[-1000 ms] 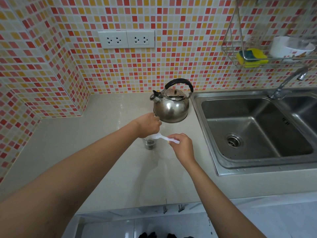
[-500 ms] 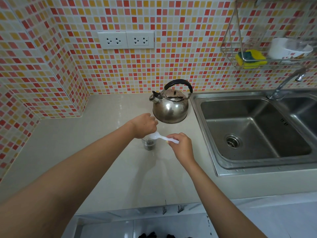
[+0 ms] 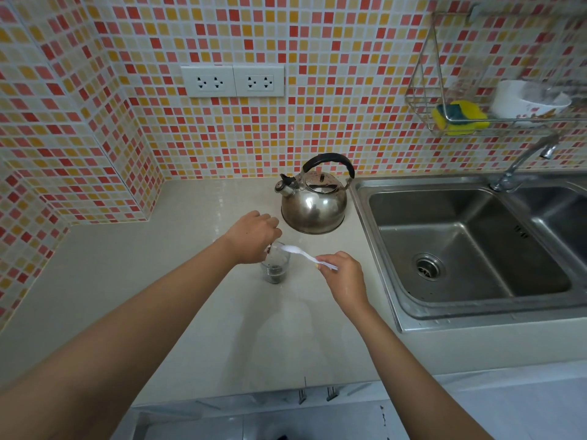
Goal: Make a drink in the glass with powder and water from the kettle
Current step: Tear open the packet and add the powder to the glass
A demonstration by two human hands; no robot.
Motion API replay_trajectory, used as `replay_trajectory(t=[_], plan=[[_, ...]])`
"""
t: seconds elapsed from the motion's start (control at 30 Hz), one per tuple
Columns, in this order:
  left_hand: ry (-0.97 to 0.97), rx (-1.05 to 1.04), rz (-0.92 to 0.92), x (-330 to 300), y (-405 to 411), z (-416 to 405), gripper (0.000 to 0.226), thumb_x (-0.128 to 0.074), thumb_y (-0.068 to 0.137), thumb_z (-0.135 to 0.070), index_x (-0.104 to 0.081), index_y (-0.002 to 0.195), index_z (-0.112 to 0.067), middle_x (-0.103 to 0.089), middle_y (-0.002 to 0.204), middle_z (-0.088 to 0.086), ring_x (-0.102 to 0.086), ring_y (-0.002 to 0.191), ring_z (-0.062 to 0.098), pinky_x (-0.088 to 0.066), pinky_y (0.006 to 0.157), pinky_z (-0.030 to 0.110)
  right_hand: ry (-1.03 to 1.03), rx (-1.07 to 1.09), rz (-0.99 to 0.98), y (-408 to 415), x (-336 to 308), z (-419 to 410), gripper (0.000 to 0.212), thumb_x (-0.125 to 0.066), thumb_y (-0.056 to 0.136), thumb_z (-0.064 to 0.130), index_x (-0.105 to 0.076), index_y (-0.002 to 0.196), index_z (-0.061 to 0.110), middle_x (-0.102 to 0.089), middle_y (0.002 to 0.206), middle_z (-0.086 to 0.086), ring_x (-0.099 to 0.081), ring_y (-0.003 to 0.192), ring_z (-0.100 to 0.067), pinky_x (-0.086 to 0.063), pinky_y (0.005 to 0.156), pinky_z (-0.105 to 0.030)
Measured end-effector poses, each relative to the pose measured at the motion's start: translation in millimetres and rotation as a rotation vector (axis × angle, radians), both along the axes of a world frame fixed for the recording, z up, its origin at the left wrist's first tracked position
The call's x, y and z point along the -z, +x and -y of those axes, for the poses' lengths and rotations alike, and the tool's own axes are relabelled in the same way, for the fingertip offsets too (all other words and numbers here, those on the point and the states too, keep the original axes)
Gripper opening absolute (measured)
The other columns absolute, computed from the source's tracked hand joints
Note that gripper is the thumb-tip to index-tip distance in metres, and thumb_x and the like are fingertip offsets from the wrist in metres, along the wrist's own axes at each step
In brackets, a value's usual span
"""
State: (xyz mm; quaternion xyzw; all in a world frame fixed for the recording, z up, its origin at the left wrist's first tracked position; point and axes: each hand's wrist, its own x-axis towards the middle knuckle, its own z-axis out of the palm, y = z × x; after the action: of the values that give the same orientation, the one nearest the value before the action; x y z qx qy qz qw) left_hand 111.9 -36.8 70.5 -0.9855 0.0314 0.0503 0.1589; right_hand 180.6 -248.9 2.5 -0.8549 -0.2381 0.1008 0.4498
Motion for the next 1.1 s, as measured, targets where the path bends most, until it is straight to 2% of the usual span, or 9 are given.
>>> replay_trajectory(t=[0.13, 0.2, 0.33, 0.4, 0.57, 0.73, 0.83, 1.0, 1.1], plan=[[-0.145, -0.094, 0.059, 4.9, -8.0, -8.0, 0.041, -0.066, 0.079, -0.035, -0.063, 0.117, -0.020, -0.062, 0.102, 0.002, -0.057, 0.089, 0.020, -0.041, 0.076, 0.030, 0.125, 0.120, -0.160, 0.0, -2.5, 8.8, 0.013, -0.061, 0.087, 0.008, -0.073, 0.090, 0.010, -0.069, 0.073, -0.002, -0.063, 0.062, -0.015, -0.052, 0.060, -0.020], [-0.197, -0.118, 0.079, 7.0, -11.4, -9.0, 0.045, -0.066, 0.079, -0.038, -0.062, 0.120, -0.021, -0.062, 0.105, 0.001, -0.057, 0.092, 0.020, -0.042, 0.078, 0.030, 0.168, 0.180, -0.331, 1.3, -1.3, 9.5, 0.013, -0.059, 0.087, 0.006, -0.069, 0.081, 0.010, -0.068, 0.066, -0.004, -0.061, 0.052, -0.018, -0.046, 0.052, -0.021], [-0.306, -0.167, 0.136, 8.7, -18.7, -9.8, 0.050, -0.067, 0.078, -0.042, -0.059, 0.124, -0.023, -0.062, 0.110, -0.001, -0.059, 0.097, 0.019, -0.042, 0.081, 0.028, 0.151, 0.302, -0.653, 0.4, 7.1, 5.3, 0.011, -0.053, 0.084, -0.002, -0.064, 0.082, 0.001, -0.066, 0.068, -0.016, -0.060, 0.047, -0.025, -0.051, 0.053, -0.029], [-0.365, -0.200, 0.163, 9.6, -23.0, -10.2, 0.051, -0.068, 0.077, -0.043, -0.060, 0.123, -0.022, -0.063, 0.112, -0.001, -0.060, 0.098, 0.019, -0.043, 0.081, 0.028, 0.094, 0.327, -0.714, -2.6, 13.2, 1.3, 0.013, -0.051, 0.083, -0.004, -0.062, 0.079, -0.001, -0.066, 0.068, -0.018, -0.060, 0.047, -0.026, -0.046, 0.042, -0.021], [-0.458, -0.268, 0.206, 12.1, -30.5, -10.4, 0.052, -0.070, 0.076, -0.045, -0.062, 0.122, -0.023, -0.064, 0.114, -0.003, -0.060, 0.099, 0.017, -0.044, 0.082, 0.027, -0.120, 0.329, -0.673, -12.3, 26.7, -11.1, 0.031, -0.056, 0.082, 0.004, -0.052, 0.051, 0.007, -0.060, 0.047, -0.007, -0.056, 0.035, -0.019, -0.033, 0.038, -0.019], [-0.454, -0.274, 0.211, 12.8, -33.1, -11.8, 0.053, -0.070, 0.076, -0.046, -0.062, 0.123, -0.023, -0.064, 0.116, -0.003, -0.061, 0.101, 0.017, -0.045, 0.087, 0.029, -0.279, 0.342, -0.507, -21.6, 28.1, -17.0, 0.030, -0.063, 0.083, 0.021, -0.050, 0.058, 0.010, -0.059, 0.071, -0.010, -0.057, 0.067, -0.027, -0.039, 0.059, -0.027], [-0.432, -0.266, 0.221, 14.4, -34.0, -13.7, 0.053, -0.069, 0.075, -0.047, -0.062, 0.122, -0.024, -0.064, 0.115, -0.003, -0.061, 0.101, 0.017, -0.045, 0.086, 0.029, -0.304, 0.322, -0.497, -21.6, 28.0, -18.1, 0.025, -0.067, 0.082, 0.021, -0.055, 0.065, 0.008, -0.060, 0.075, -0.009, -0.056, 0.070, -0.025, -0.038, 0.061, -0.028], [-0.421, -0.271, 0.215, 17.2, -33.3, -15.8, 0.053, -0.070, 0.074, -0.049, -0.063, 0.121, -0.025, -0.066, 0.114, -0.005, -0.062, 0.098, 0.016, -0.048, 0.085, 0.029, -0.376, 0.288, -0.448, -17.7, 30.9, -15.8, 0.040, -0.069, 0.081, 0.020, -0.043, 0.051, 0.015, -0.056, 0.072, -0.007, -0.053, 0.071, -0.023, -0.037, 0.063, -0.027], [-0.430, -0.274, 0.217, 18.6, -33.1, -16.6, 0.053, -0.071, 0.074, -0.049, -0.063, 0.121, -0.026, -0.066, 0.113, -0.005, -0.062, 0.097, 0.015, -0.048, 0.084, 0.028, -0.372, 0.279, -0.435, -15.4, 31.8, -13.5, 0.033, -0.069, 0.081, 0.018, -0.050, 0.054, 0.014, -0.059, 0.070, -0.007, -0.054, 0.068, -0.024, -0.037, 0.062, -0.026]])
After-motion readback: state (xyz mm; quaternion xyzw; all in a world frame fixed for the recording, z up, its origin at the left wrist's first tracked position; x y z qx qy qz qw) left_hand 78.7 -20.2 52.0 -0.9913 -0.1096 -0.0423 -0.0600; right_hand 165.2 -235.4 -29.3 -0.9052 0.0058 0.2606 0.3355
